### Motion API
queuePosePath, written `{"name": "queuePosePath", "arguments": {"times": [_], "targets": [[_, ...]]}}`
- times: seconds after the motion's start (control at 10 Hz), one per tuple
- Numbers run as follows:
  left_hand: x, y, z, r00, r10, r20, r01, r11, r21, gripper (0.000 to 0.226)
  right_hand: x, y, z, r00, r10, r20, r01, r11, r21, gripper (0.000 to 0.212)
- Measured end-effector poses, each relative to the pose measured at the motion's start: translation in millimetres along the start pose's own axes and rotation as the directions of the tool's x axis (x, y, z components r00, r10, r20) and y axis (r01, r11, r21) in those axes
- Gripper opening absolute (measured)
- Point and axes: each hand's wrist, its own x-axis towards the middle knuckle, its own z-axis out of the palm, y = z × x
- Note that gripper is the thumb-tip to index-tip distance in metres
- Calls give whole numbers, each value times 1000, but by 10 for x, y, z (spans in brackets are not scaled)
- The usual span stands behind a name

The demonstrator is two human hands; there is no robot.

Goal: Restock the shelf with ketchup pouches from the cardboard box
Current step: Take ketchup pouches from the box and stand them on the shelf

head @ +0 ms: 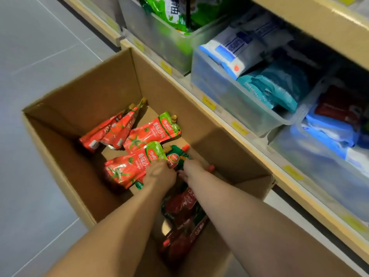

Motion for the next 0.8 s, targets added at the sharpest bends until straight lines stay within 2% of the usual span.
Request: {"name": "queuePosePath", "arguments": {"times": [0.1, 0.2, 0.3, 0.4, 0.5, 0.6, 0.7, 0.8], "targets": [[-8, -34, 8, 1000, -18, -11, 19, 994, 109, 41, 177, 112, 72, 997, 66, -43, -64, 997, 40, 36], [-8, -32, 1, 999, -44, 16, 42, 991, 126, 44, 197, 98, 85, 987, 139, -82, -135, 990, 49, 23], [-8, -43, 17, 997, -61, 41, 56, 991, 122, 49, 206, 109, 49, 981, 186, -63, -179, 979, 97, 21], [-1, -66, 10, 997, -78, 23, 76, 994, 82, 48, 184, 71, 13, 982, 170, -86, -172, 985, -19, 23], [-10, -81, 10, 999, -7, -37, 7, 1000, 19, 44, 173, 60, 16, 996, -29, -84, 18, 991, -132, 29], [-31, -52, -10, 991, 86, -108, -102, 982, -160, 43, -107, -66, 28, 983, -142, -119, 132, 987, -88, 31], [-54, 29, -58, 959, 203, -197, -251, 931, -264, 44, -279, -165, -31, 936, -320, -147, 280, 929, -242, 20], [-119, 130, -144, 935, 215, -284, -324, 844, -427, 39, -525, -296, -148, 879, -470, -82, 452, 875, -172, 15]]}}
